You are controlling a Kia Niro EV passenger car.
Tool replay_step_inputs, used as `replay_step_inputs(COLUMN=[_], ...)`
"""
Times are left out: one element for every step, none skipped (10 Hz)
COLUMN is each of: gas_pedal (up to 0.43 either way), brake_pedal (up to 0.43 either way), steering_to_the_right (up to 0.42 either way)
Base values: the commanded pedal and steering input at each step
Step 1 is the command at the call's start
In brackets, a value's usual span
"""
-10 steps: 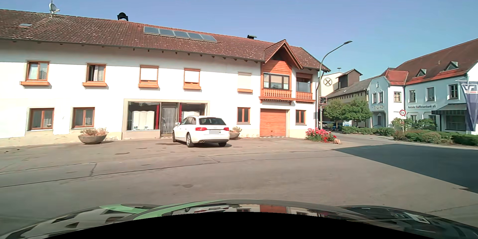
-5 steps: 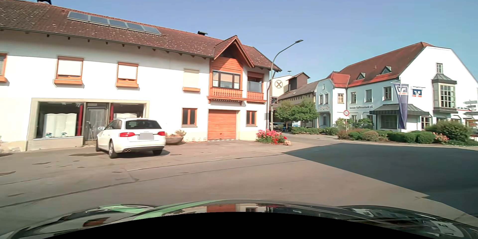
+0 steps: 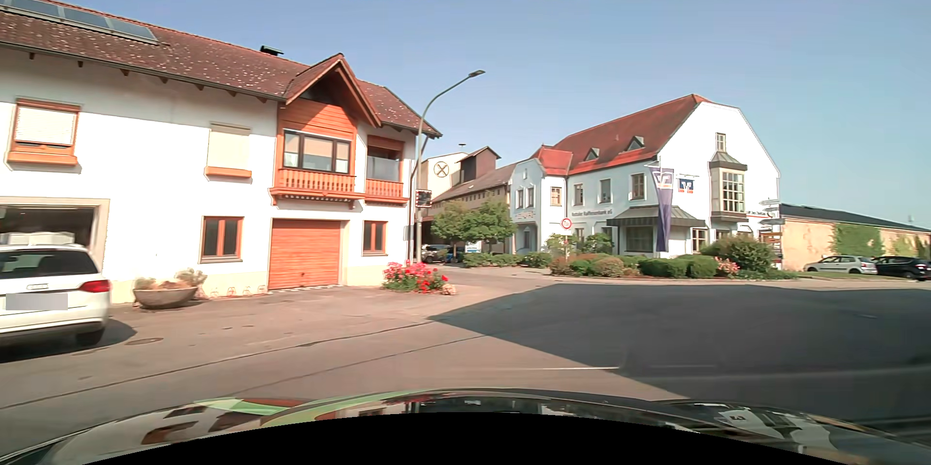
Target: Follow the waypoints while adhering to traffic rules and regulations
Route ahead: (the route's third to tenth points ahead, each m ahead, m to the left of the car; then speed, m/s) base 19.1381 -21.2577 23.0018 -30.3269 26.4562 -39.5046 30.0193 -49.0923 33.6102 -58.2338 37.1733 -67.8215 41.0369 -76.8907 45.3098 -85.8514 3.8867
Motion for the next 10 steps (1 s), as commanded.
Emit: replay_step_inputs(gas_pedal=[0.220,0.220,0.220,0.220,0.220,0.228,0.240,0.268,0.268,0.268], brake_pedal=[0.000,0.000,0.000,0.000,0.000,0.000,0.000,0.000,0.000,0.000], steering_to_the_right=[0.540,0.537,0.535,0.535,0.532,0.523,0.510,0.504,0.496,0.470])
